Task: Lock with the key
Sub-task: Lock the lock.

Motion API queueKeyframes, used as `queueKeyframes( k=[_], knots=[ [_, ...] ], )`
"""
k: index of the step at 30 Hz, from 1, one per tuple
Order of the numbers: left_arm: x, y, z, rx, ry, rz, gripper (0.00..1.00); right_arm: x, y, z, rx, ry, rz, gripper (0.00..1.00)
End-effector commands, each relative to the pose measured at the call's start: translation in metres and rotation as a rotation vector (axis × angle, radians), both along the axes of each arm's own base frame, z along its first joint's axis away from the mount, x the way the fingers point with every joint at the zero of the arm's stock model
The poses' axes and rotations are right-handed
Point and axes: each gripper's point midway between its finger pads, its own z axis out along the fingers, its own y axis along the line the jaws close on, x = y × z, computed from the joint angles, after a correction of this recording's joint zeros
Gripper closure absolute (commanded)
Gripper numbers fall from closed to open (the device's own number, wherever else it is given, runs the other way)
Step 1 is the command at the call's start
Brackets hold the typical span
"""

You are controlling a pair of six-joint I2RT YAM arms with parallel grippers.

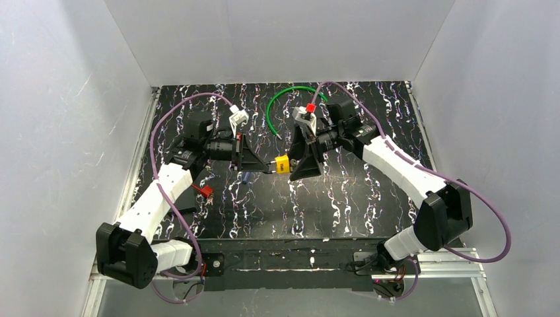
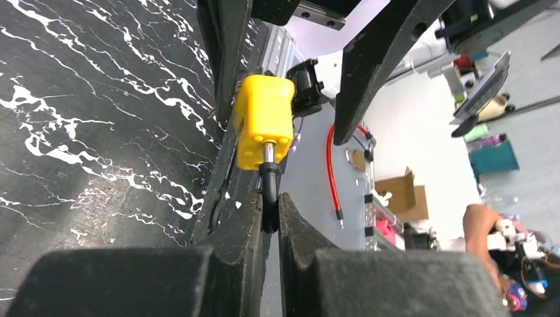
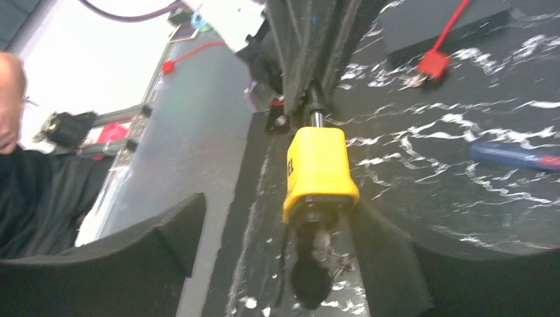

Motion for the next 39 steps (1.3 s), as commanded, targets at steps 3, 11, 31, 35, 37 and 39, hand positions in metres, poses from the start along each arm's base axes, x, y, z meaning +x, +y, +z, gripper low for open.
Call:
queueKeyframes(
  k=[3,11,31,35,37,39],
  knots=[
    [-0.004,0.003,0.031,-0.109,-0.023,-0.019,1.0,0.025,0.008,0.03,0.147,-0.046,-0.143,0.02],
    [-0.004,0.003,0.035,-0.111,-0.03,-0.011,1.0,0.024,0.017,0.017,0.136,-0.009,-0.137,0.03],
    [0.008,0.004,0.025,-0.076,-0.065,0.083,1.0,0.001,0.028,0.032,0.178,0.011,-0.056,0.74],
    [0.007,0.001,0.021,-0.065,-0.06,0.092,1.0,0.001,0.03,0.037,0.19,0.021,-0.056,0.84],
    [0.006,-0.001,0.019,-0.058,-0.069,0.088,1.0,-0.001,0.032,0.038,0.192,0.021,-0.048,0.9],
    [0.005,-0.004,0.017,-0.046,-0.087,0.088,1.0,-0.006,0.035,0.038,0.192,0.024,-0.036,0.99]
  ],
)
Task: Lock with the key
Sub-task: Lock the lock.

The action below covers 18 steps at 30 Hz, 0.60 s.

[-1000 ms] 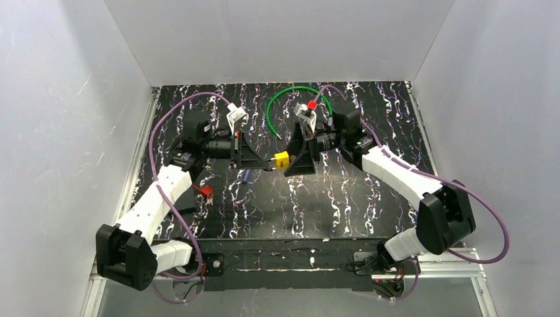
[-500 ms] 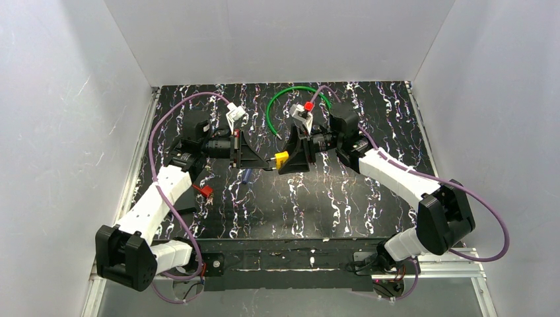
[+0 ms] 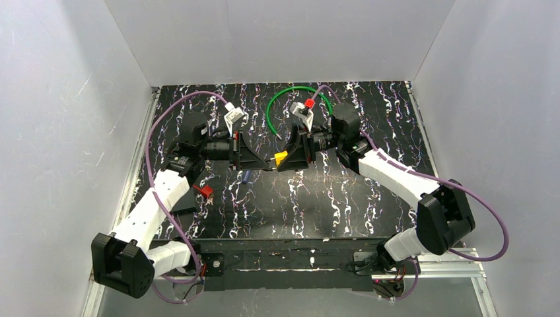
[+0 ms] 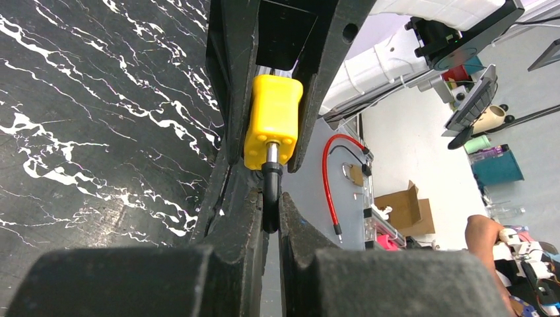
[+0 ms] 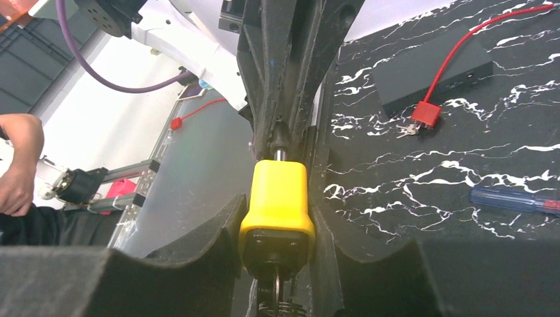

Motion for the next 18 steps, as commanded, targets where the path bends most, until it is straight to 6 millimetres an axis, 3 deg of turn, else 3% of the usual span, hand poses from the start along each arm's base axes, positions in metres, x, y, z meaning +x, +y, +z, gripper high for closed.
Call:
queueKeyframes(
  k=[1,10,18],
  knots=[
    [0.003,-0.007,-0.002,0.026,-0.083,0.029,1.0,-0.016,0.009,0.02,0.066,-0.064,0.061,0.99],
    [-0.004,-0.026,-0.013,0.056,-0.023,-0.026,1.0,-0.026,0.022,0.014,0.053,-0.059,0.102,0.99],
    [-0.002,-0.022,-0.01,0.078,-0.056,-0.001,1.0,-0.027,0.019,0.001,0.008,-0.072,0.108,0.99]
  ],
)
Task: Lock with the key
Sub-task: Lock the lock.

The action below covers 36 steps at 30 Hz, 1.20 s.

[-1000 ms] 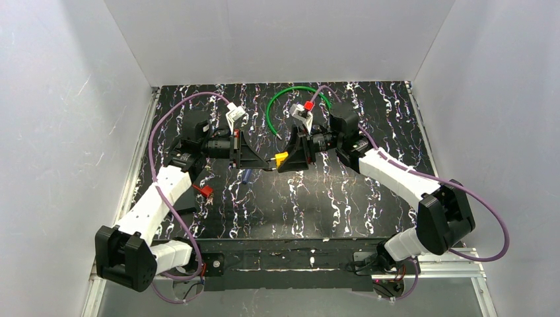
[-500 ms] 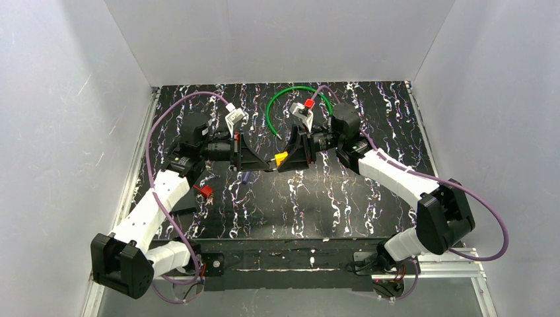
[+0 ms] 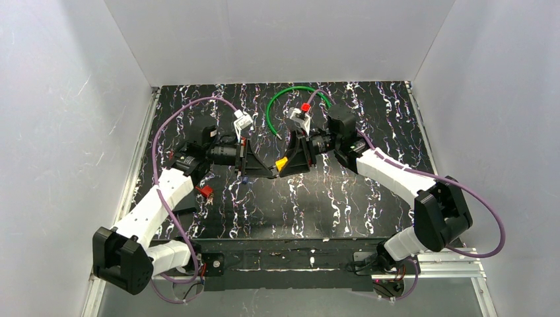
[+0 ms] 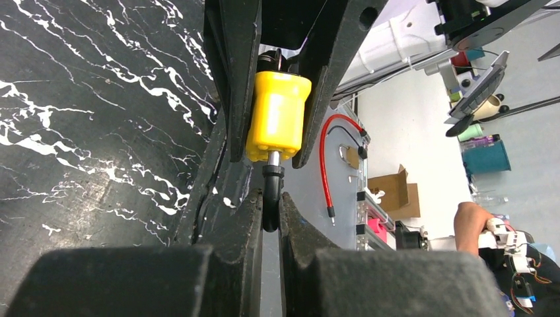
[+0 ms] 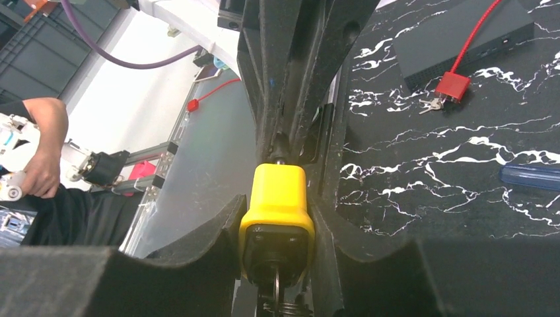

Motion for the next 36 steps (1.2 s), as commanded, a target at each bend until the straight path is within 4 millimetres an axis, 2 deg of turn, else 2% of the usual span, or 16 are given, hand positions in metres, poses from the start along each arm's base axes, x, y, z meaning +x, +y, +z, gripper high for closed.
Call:
queueKeyframes(
  k=[1,5,11,15,22,25,30,36],
  knots=[
    [0.015,-0.008,0.014,0.016,-0.129,0.053,1.0,-0.019,0.021,0.013,0.043,-0.131,0.046,0.99],
    [0.024,0.001,0.022,0.035,-0.193,0.099,1.0,-0.018,0.014,0.008,0.022,-0.114,0.034,0.99],
    [0.03,0.011,0.019,0.112,-0.286,0.122,1.0,-0.005,0.003,0.014,0.01,-0.06,-0.008,0.99],
    [0.032,0.012,0.022,0.118,-0.313,0.128,1.0,-0.009,0.0,0.013,0.012,-0.052,-0.01,0.99],
    [0.039,0.015,0.043,0.146,-0.429,0.105,1.0,-0.01,0.0,0.02,0.03,-0.047,-0.008,0.99],
    [0.035,0.01,0.049,0.112,-0.403,0.089,1.0,-0.005,0.004,0.025,0.046,-0.05,-0.03,0.99],
    [0.025,-0.004,0.041,0.075,-0.315,0.051,1.0,0.003,0.014,0.044,0.12,-0.028,-0.043,0.99],
    [0.022,-0.011,0.042,0.043,-0.264,0.037,1.0,-0.003,0.022,0.053,0.15,-0.051,-0.014,0.99]
  ],
)
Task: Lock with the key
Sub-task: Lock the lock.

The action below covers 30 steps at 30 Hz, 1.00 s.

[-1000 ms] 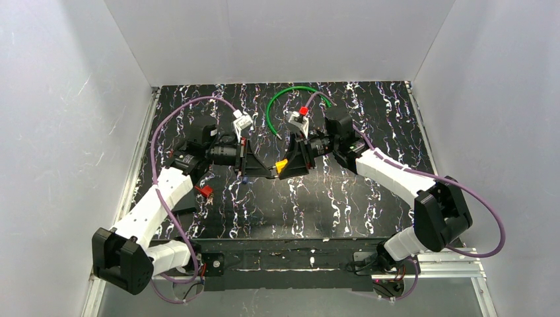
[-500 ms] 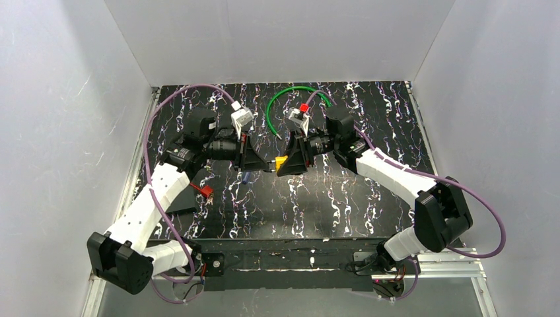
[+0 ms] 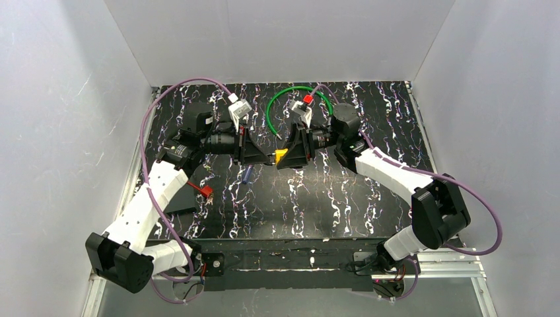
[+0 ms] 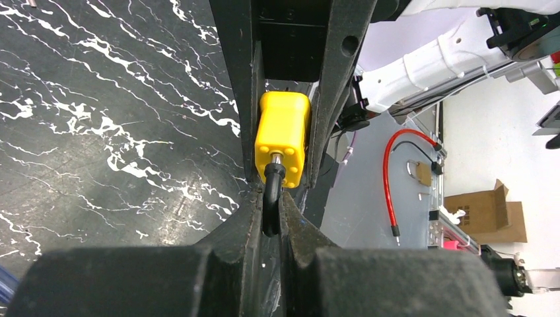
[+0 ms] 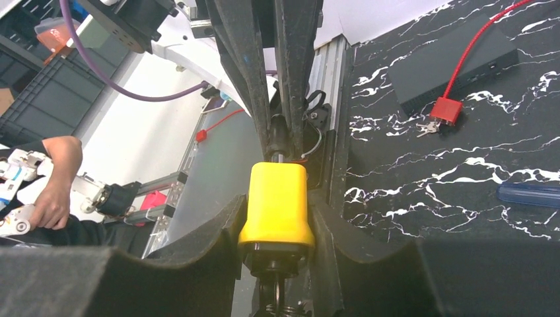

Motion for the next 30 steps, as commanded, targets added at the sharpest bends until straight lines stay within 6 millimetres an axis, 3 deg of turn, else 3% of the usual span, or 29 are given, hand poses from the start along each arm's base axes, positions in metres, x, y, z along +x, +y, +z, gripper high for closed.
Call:
queueKeyframes(
  k=[1,19,30],
  knots=[
    [-0.004,-0.018,0.01,-0.064,-0.013,-0.063,1.0,-0.016,0.017,0.036,0.117,-0.115,0.043,0.99],
    [-0.004,-0.033,-0.008,-0.073,0.056,-0.068,1.0,-0.02,0.029,0.031,0.114,-0.114,0.062,0.99],
    [-0.006,-0.036,-0.028,-0.055,0.102,-0.057,1.0,-0.017,0.035,0.039,0.137,-0.095,0.067,0.99]
  ],
)
